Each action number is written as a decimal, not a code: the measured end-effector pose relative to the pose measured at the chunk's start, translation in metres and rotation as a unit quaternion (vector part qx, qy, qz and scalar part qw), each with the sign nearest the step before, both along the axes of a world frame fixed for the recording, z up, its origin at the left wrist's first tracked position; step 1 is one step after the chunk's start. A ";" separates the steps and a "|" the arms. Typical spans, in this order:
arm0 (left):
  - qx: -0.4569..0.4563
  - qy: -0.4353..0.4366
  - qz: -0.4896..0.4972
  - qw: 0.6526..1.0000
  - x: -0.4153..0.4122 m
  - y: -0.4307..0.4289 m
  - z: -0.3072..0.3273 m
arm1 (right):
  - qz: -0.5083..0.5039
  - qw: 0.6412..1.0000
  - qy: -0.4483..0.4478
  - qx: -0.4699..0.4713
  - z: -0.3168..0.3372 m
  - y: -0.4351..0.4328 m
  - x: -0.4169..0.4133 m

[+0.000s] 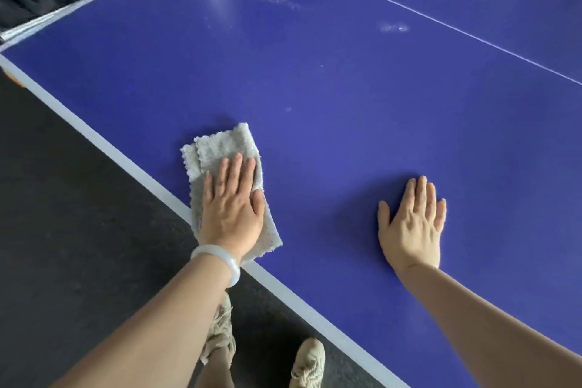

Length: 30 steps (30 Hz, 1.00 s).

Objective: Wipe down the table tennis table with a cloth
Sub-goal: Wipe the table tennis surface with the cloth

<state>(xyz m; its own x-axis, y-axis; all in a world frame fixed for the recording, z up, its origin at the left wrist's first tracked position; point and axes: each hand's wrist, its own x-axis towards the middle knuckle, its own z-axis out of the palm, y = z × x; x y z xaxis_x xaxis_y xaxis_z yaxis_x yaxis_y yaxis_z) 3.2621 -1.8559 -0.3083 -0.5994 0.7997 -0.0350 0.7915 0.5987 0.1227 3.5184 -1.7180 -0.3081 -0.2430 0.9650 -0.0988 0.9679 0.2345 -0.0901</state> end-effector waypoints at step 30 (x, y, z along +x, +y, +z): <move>0.040 -0.039 -0.246 0.968 -0.107 -0.012 0.000 | -0.107 0.992 0.072 0.011 0.002 -0.070 -0.193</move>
<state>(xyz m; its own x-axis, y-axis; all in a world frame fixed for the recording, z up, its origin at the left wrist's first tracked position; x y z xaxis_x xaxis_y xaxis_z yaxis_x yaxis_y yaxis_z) 3.1554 -1.8679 -0.3080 -0.1432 0.9897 0.0082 0.9648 0.1378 0.2240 3.3252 -1.7879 -0.3065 -0.0427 0.9975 -0.0571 0.9730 0.0285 -0.2292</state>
